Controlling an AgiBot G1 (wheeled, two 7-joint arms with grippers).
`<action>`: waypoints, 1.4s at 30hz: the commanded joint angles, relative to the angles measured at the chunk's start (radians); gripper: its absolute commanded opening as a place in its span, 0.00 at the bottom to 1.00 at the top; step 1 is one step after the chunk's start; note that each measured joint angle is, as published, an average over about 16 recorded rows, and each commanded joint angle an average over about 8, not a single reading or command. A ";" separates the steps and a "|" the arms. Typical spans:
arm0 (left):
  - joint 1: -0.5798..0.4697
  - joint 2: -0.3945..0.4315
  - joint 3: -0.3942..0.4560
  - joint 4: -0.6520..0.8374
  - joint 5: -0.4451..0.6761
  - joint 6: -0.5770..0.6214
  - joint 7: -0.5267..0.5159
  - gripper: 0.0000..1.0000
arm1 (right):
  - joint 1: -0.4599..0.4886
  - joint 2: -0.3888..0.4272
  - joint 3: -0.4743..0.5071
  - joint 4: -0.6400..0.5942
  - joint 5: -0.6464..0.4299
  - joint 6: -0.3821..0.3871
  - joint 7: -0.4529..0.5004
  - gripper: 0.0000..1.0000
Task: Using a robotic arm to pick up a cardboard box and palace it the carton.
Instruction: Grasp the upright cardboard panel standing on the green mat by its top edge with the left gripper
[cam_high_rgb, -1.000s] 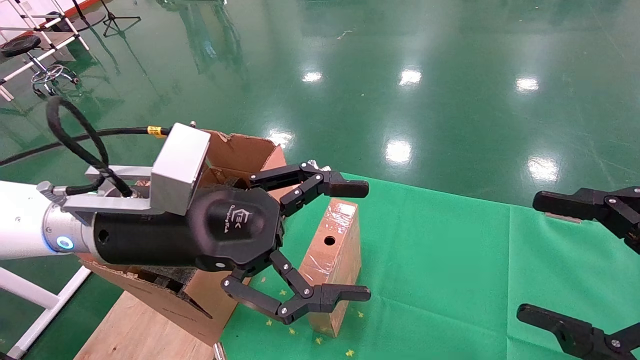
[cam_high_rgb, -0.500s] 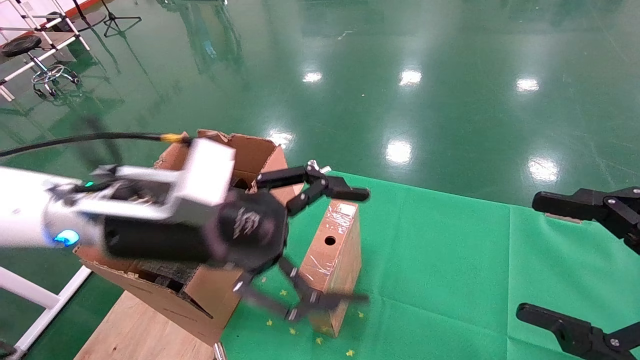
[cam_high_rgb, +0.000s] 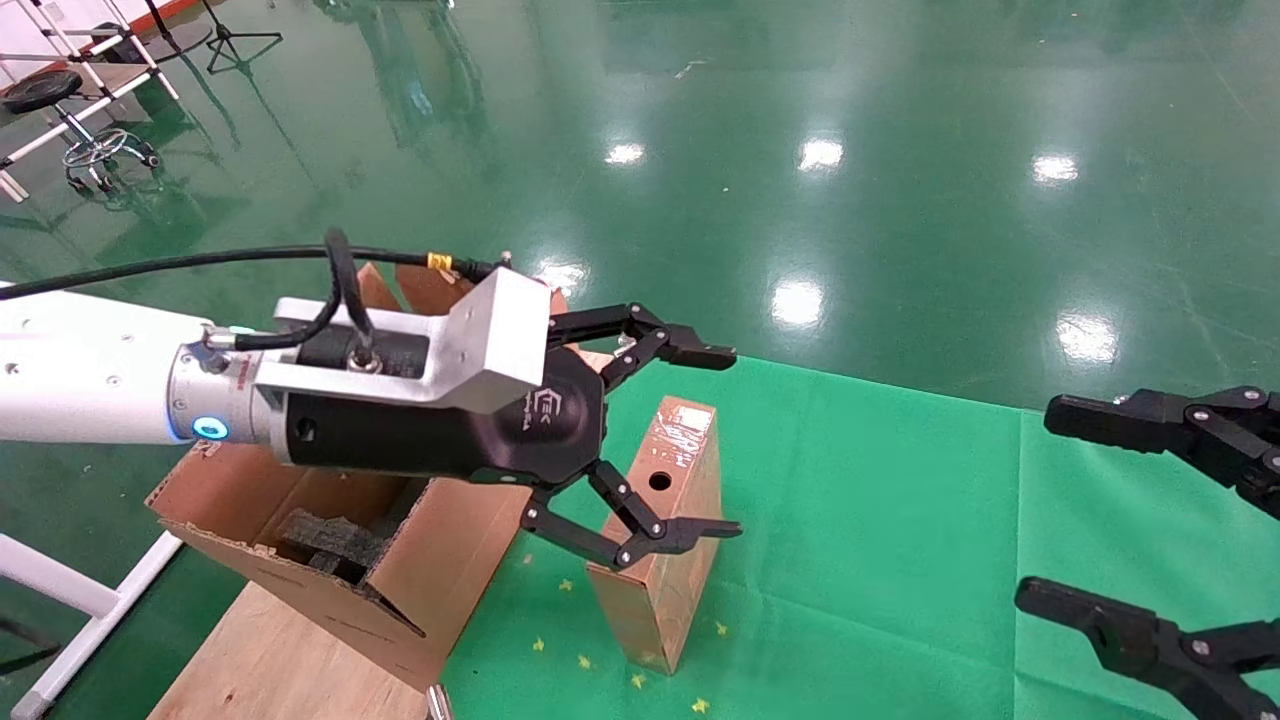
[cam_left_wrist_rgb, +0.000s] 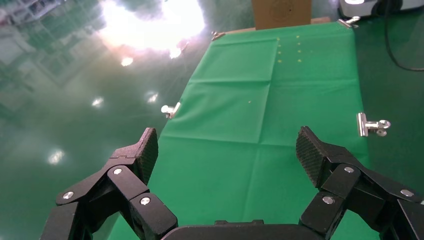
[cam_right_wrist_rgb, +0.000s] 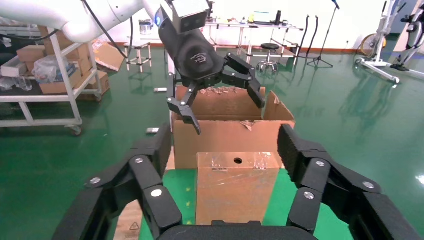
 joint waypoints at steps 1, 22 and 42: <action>-0.002 -0.005 0.001 0.000 0.005 -0.013 -0.016 1.00 | 0.000 0.000 0.000 0.000 0.000 0.000 0.000 0.00; -0.413 0.213 0.339 0.017 0.576 0.150 -1.003 1.00 | 0.000 0.000 0.000 0.000 0.000 0.000 0.000 0.00; -0.435 0.299 0.516 0.021 0.661 0.158 -1.227 1.00 | 0.000 0.000 0.000 0.000 0.000 0.000 0.000 0.00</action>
